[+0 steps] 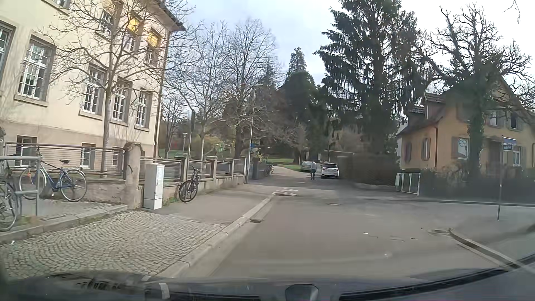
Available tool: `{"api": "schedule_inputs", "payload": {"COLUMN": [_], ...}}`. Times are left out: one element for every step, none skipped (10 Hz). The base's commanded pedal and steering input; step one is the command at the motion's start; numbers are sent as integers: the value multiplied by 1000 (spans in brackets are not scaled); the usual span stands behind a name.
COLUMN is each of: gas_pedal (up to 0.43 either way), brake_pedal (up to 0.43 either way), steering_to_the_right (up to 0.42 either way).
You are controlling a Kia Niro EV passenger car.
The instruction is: Follow the waypoints while adhering to traffic rules and regulations
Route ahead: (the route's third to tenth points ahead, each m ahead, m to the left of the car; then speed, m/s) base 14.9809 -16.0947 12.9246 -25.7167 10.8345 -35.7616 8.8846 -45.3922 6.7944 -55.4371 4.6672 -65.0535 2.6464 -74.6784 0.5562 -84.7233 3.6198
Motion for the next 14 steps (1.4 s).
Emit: {"api": "schedule_inputs", "payload": {"gas_pedal": [0, 0, 0, 0, 0, 0, 0, 0, 0, 0, 0, 0, 0, 0], "brake_pedal": [0, 0, 0, 0, 0, 0, 0, 0, 0, 0, 0, 0, 0, 0], "steering_to_the_right": [164, 164, 164, 165, 165, 165, 165, 164, 164, 165, 164, 164, 164, 164]}}
